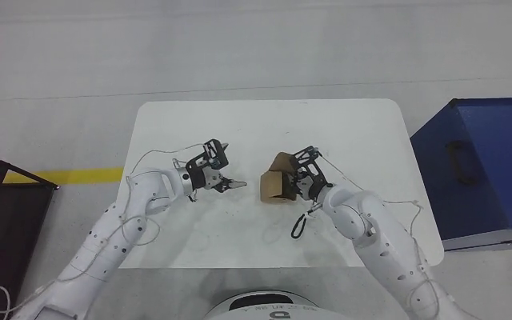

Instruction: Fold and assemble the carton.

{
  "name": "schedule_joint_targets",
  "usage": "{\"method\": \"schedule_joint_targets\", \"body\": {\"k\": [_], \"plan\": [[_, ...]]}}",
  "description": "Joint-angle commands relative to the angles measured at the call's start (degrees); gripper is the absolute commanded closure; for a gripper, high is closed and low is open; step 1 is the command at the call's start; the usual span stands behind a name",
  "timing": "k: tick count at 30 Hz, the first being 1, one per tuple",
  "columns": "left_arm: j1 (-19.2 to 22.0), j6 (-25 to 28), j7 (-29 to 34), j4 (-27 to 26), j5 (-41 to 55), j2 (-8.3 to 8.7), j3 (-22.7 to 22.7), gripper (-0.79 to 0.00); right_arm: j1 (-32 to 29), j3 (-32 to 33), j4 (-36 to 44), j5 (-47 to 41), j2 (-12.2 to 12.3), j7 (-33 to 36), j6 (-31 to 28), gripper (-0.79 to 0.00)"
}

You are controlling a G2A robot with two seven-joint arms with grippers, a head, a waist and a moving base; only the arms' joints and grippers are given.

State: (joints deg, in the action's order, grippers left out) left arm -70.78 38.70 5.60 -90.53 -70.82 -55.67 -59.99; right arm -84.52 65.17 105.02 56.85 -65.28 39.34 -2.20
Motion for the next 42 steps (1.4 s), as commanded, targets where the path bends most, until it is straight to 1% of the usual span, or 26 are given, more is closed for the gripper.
{"method": "schedule_joint_targets", "body": {"k": [1, 3, 5, 7, 9, 11, 14, 17, 19, 23, 26, 29, 31, 34, 37, 40, 42], "plan": [[-1.8, -0.3, 1.3, -1.8, 4.0, 0.47, -2.8, -0.785, -0.1, 0.3, -0.1, -2.4, -0.1, -2.2, -1.1, -0.785], [-3.7, -0.4, 4.6, -4.7, 6.7, 1.11, -5.8, -0.785, -1.0, 1.8, -0.6, -5.8, 0.0, -5.2, -3.4, -0.785], [-6.1, -1.0, 6.7, -7.3, 12.0, 1.58, -8.8, -0.785, -2.7, 3.6, -0.9, -9.4, 0.2, -8.5, -6.7, -0.785], [-8.0, -1.7, 9.6, -9.9, 16.8, 2.02, -11.6, -0.785, -4.6, 6.1, -1.9, -13.4, 0.5, -11.7, -11.7, -0.785], [-10.3, -3.9, 11.3, -12.2, 24.4, 2.25, -14.3, -0.785, -6.5, 8.7, -3.8, -17.2, 0.9, -14.5, -18.5, -0.785], [-10.7, -4.3, 11.4, -12.6, 26.1, 2.27, -14.7, -0.785, -8.0, 11.3, -6.1, -19.5, 1.4, -16.2, -24.4, -0.776], [-10.7, -4.3, 11.4, -12.6, 26.1, 2.27, -14.7, -0.785, -9.6, 13.3, -8.7, -21.2, 1.9, -17.5, -30.2, -0.785], [-11.1, -5.0, 11.0, -12.8, 28.7, 2.12, -14.4, -0.785, -9.6, 13.0, -10.6, -20.7, 2.1, -17.1, -35.1, -0.785], [-10.8, -5.5, 13.7, -13.6, 27.1, 2.2, -14.3, -0.785, -8.6, 11.2, -11.3, -19.6, 2.0, -16.5, -37.1, -0.785], [-9.3, -6.8, 20.5, -14.8, 27.4, 1.98, -11.6, -0.785, -5.3, 6.8, -12.8, -17.7, 1.5, -17.1, -40.4, -0.785], [-7.1, -9.8, 26.2, -14.9, 29.5, 1.51, -8.5, -0.785, -3.5, 4.1, -13.2, -15.4, 1.1, -18.5, -40.9, -0.785], [-3.8, -12.2, 32.5, -15.0, 28.0, 0.99, -4.9, -0.785, -2.5, 2.8, -13.8, -13.3, 0.9, -20.2, -41.4, -0.767], [-1.4, -13.4, 36.4, -14.7, 23.1, 0.69, -2.5, -0.785, -2.3, 2.3, -14.1, -12.4, 0.9, -21.2, -41.8, -0.763], [1.3, -15.4, 38.5, -13.6, 19.8, -0.13, 1.4, -0.785, -2.1, 1.6, -14.3, -10.9, 0.9, -21.9, -42.1, -0.767], [3.3, -17.4, 39.2, -12.2, 17.9, -1.01, 4.8, -0.785, -2.1, 1.3, -14.5, -10.2, 0.9, -22.7, -42.4, -0.773], [4.7, -18.8, 37.5, -10.9, 17.8, -1.91, 7.3, -0.785, -2.3, 1.3, -14.5, -9.7, 1.0, -23.1, -42.5, -0.776], [5.6, -19.8, 37.5, -10.1, 16.7, -2.36, 8.6, -0.785, -2.4, 1.3, -14.5, -9.6, 1.1, -23.3, -42.5, -0.77]]}}
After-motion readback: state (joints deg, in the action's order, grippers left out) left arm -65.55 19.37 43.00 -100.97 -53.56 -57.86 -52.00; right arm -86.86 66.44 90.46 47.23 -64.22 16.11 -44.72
